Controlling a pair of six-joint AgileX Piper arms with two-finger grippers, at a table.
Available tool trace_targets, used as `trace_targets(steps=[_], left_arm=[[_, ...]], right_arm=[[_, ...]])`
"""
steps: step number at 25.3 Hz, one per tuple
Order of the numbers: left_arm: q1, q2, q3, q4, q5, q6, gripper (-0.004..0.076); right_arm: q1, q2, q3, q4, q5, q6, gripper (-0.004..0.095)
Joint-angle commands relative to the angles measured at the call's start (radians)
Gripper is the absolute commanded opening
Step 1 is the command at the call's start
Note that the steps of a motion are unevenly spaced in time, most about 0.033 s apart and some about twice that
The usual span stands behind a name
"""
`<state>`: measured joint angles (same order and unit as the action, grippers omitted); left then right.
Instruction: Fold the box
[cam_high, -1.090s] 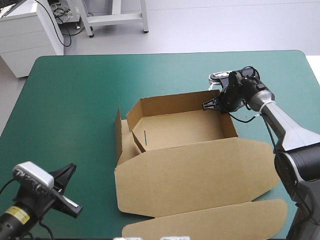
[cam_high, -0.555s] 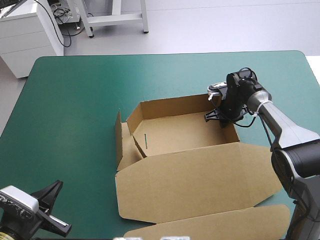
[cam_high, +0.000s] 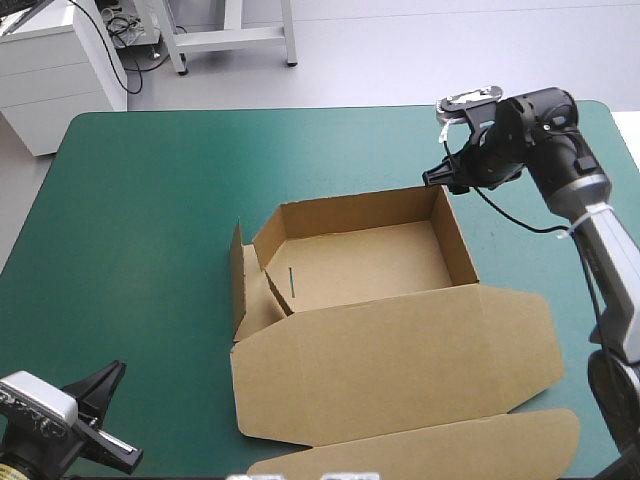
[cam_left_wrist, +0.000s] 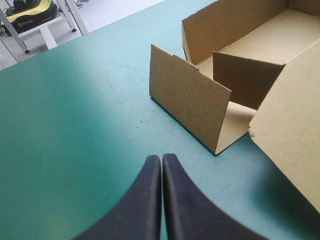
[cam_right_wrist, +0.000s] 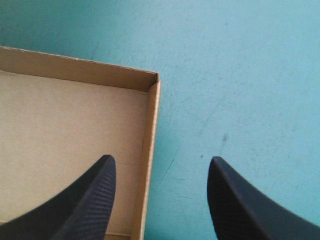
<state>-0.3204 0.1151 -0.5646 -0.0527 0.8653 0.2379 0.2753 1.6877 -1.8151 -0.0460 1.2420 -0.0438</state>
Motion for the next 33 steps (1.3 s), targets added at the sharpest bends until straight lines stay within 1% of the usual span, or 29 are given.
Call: trace_targets(steps=[1,6,12,21,24,26,27,28,29,30,31,33], left_arm=[[-0.001,0.017,-0.022,0.000,-0.067,-0.009,-0.0008],[-0.001,0.017,-0.022,0.000,-0.067,-0.009,-0.0008],[-0.001,0.017,-0.022,0.000,-0.067,-0.009,-0.0008],[-0.001,0.017,-0.022,0.000,-0.067,-0.009,-0.0008],[-0.001,0.017,-0.022,0.000,-0.067,-0.009,-0.0008],[-0.001,0.017,-0.022,0.000,-0.067,-0.009,-0.0008],[-0.001,0.017,-0.022,0.000,-0.067,-0.009,-0.0008],[-0.001,0.017,-0.022,0.000,-0.067,-0.009,-0.0008],[-0.001,0.017,-0.022,0.000,-0.066,-0.009,-0.0008],[-0.001,0.017,-0.022,0.000,-0.063,-0.009,-0.0008],[-0.001,0.017,-0.022,0.000,-0.063,-0.009,-0.0008],[-0.001,0.017,-0.022,-0.018,-0.065,-0.010,-0.0008]], right_arm=[[-0.002,-0.107,-0.035,-0.021,0.012,-0.001,0.0512],[-0.002,-0.116,-0.031,-0.004,0.012,-0.001,0.0512],[-0.002,-0.055,-0.016,0.008,0.012,-0.001,0.0512],[-0.002,0.116,0.076,0.015,0.012,-0.001,0.0512],[-0.002,0.174,0.078,0.034,0.012,0.011,0.0490],[-0.002,0.194,0.078,0.034,0.012,0.022,0.0445],[-0.002,0.212,0.078,0.034,0.012,0.026,0.0368],[-0.002,0.221,0.078,0.034,0.012,0.030,0.0264],[-0.002,0.225,0.078,0.034,0.012,0.038,0.0190],[-0.002,0.225,0.078,0.034,0.012,0.044,0.0019],[-0.002,0.225,0.078,0.028,0.012,0.044,-0.0017],[-0.002,0.219,0.078,0.014,0.012,0.044,-0.0015]])
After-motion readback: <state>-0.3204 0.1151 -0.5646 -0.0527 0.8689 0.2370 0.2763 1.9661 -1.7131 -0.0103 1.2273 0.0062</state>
